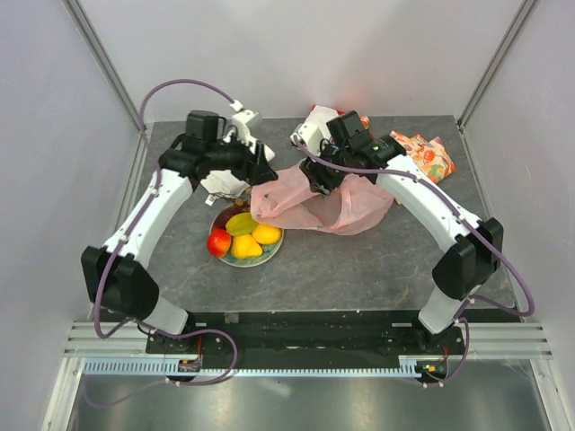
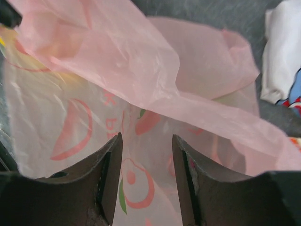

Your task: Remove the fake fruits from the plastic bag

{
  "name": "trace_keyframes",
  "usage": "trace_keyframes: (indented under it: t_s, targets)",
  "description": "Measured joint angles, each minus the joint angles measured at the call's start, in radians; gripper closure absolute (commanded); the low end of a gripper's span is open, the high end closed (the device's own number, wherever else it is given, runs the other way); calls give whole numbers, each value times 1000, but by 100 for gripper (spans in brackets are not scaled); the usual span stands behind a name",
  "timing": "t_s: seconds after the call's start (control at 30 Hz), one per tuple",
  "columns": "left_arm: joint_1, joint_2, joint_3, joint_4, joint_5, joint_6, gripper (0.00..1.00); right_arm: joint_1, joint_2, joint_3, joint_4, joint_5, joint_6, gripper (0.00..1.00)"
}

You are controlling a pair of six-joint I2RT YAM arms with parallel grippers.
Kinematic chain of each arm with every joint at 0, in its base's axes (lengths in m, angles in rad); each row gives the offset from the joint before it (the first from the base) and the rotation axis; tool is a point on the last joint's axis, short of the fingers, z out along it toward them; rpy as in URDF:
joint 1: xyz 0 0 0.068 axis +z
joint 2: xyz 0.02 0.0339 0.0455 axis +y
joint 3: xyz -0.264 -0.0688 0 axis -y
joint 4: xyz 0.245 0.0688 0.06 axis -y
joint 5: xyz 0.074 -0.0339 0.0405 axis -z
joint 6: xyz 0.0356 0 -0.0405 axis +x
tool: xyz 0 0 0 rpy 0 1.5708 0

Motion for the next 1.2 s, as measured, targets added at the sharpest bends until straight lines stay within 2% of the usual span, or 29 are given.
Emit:
trace_keyframes:
  t_s: [0.13, 0.33, 0.6, 0.73, 0.87, 1.03, 1.1, 1.13, 1.17, 1.2]
  targets:
    - [-68, 95, 18, -44, -65, 67, 28, -19, 42, -52, -17, 17, 3, 47]
    - [-77, 208, 77, -110, -172, 143, 26, -47, 59, -74, -42, 30, 0, 48]
    - [-79, 207, 159, -105, -285, 160, 19, -77, 182, -58, -69, 48, -21, 48]
    - [-80, 212, 240, -145, -279, 164, 12, -85, 247, -28, -86, 48, -27, 48]
    - [-79, 256, 306, -192, -221, 160, 13, -93, 278, 11, -95, 49, -39, 48]
    - [-85, 327, 298, -254, -159, 149, 15, -113, 328, 72, -97, 45, -33, 45]
    - [-87, 341, 291, -271, -154, 150, 31, -124, 357, 96, -92, 47, -26, 42]
    - [-87, 348, 290, -281, -153, 149, 44, -130, 373, 107, -87, 51, -19, 42]
    - [-87, 352, 290, -286, -152, 148, 94, -135, 386, 116, -82, 55, -15, 41]
    - [-87, 359, 291, -290, -154, 147, 98, -140, 400, 125, -71, 63, -8, 41]
